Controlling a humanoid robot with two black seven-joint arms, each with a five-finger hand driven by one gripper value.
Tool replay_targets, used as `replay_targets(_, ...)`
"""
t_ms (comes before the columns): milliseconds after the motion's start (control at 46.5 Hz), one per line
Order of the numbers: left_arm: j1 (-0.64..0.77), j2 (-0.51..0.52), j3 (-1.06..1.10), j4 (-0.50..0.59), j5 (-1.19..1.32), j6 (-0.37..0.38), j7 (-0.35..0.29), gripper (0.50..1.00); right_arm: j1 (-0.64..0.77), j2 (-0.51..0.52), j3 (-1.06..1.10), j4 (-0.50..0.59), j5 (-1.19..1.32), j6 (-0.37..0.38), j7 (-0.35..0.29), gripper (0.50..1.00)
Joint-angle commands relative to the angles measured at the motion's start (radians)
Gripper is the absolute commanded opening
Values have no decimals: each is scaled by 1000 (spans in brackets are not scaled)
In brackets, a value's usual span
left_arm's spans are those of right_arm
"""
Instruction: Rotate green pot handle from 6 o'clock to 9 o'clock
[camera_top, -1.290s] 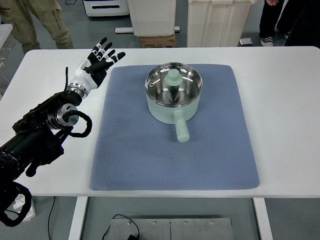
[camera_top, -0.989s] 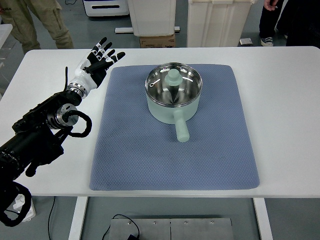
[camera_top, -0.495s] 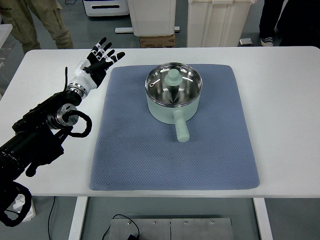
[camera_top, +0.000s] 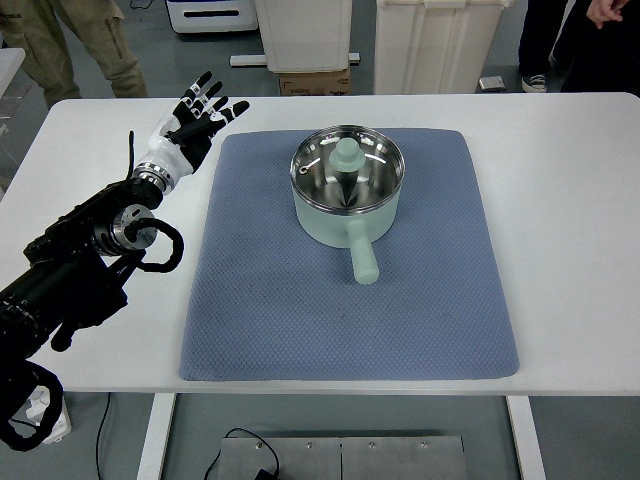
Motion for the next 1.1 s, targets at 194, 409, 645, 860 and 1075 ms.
replay_targets(194,-1,5,0,0,0,0,0,1000,1,0,0,0,0,0,0,1000)
replay_targets(409,-6,11,3,-9,16,-11,-57,1000,1,0,0,0,0,0,0,1000)
replay_targets(645,-20,89,5,-190,97,-14,-111,1000,1,0,0,0,0,0,0,1000)
replay_targets(860,-52,152,5,-374,285,-15,-140,1000,1,0,0,0,0,0,0,1000)
replay_targets(1075,-93,161,6,-517,597,-41,-161,1000,1,0,0,0,0,0,-1,1000)
